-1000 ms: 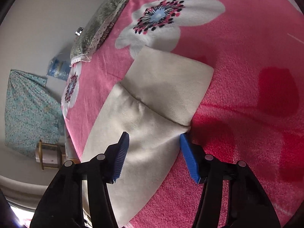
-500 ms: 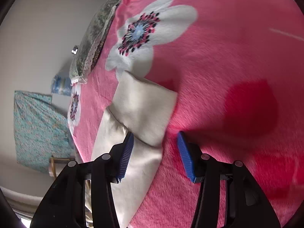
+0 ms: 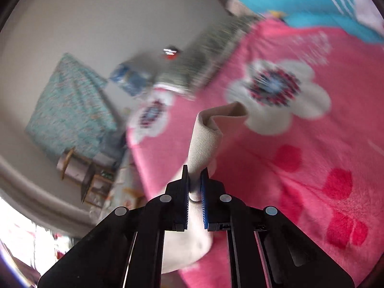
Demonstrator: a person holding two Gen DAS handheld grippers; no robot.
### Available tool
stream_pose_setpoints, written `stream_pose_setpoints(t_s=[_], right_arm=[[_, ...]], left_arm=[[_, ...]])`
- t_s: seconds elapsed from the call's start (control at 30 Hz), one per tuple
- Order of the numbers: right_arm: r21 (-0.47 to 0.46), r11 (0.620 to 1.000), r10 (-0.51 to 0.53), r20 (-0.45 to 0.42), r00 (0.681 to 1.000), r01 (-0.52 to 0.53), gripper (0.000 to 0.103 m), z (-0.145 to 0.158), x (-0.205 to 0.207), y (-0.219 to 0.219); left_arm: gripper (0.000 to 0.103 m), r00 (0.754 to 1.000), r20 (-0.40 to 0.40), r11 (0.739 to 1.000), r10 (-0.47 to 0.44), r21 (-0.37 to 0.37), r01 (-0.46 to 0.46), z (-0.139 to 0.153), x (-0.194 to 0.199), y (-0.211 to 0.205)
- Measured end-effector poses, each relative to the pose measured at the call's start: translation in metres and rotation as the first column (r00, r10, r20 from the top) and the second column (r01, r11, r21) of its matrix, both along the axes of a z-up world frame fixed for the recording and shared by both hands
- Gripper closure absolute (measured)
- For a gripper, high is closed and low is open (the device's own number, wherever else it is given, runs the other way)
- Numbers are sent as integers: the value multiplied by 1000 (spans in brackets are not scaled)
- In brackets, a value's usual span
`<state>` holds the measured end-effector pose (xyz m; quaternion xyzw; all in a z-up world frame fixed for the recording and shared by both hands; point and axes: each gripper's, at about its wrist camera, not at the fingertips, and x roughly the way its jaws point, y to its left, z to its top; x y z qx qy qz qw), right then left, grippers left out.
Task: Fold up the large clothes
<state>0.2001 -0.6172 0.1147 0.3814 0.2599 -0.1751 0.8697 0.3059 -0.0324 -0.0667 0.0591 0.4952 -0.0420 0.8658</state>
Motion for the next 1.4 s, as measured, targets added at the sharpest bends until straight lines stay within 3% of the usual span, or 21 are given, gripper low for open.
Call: stream_pose_setpoints(t_s=[0.1, 0.23, 0.37, 0.47, 0.67, 0.8, 0.93, 1.03, 1.07, 1.1, 1.13, 1.2, 1.3, 1.4], right_arm=[[-86, 991, 110, 65, 992, -104, 94, 50, 12, 47], [-176, 952, 277, 140, 951, -251, 94, 98, 26, 124], [-260, 888, 428, 170, 888, -379, 94, 119, 52, 203], [-294, 835, 523, 156, 838, -466, 94, 115, 74, 261], [-270, 708, 679, 9, 734, -652, 94, 56, 119, 371], [-224, 627, 734, -152, 662, -746, 94, -23, 135, 438], [-141, 573, 750, -306, 586, -807, 94, -97, 137, 493], [-75, 561, 751, -372, 545, -825, 87, -124, 124, 509], [-57, 558, 761, -363, 538, -828, 84, -126, 119, 508], [-28, 558, 775, -340, 533, -829, 72, -125, 114, 504], [-4, 566, 783, -310, 539, -825, 54, -121, 109, 497], [2, 590, 782, -248, 571, -807, 41, -110, 90, 482], [-6, 641, 746, -228, 625, -767, 40, -100, 58, 462], [-50, 710, 659, -303, 688, -702, 40, -110, 42, 435]], left_arm=[[7, 1000, 11, 1000, 9, -30, -9, 5, -4, 5], [7, 1000, 10, 998, 14, -60, -13, 8, -8, 10], [7, 1000, 10, 997, 13, -72, -12, 8, -12, 15], [7, 1000, 17, 997, 14, -81, -12, 11, -16, 20], [8, 999, 45, 993, 15, -121, -9, 21, -31, 37], [8, 999, 44, 990, 15, -141, -9, 19, -38, 47], [8, 999, 34, 986, 24, -168, -18, 17, -44, 57], [10, 999, 46, 979, 22, -204, -12, 22, -48, 63], [10, 998, 53, 976, 19, -218, -7, 24, -49, 65], [10, 998, 60, 972, 15, -234, 0, 27, -49, 67], [10, 998, 67, 969, 10, -248, 7, 30, -49, 67], [10, 997, 82, 962, -4, -272, 27, 37, -47, 66], [10, 996, 87, 940, -23, -337, 51, 45, -36, 59], [10, 998, 48, 906, -45, -419, 61, 46, -17, 44]])
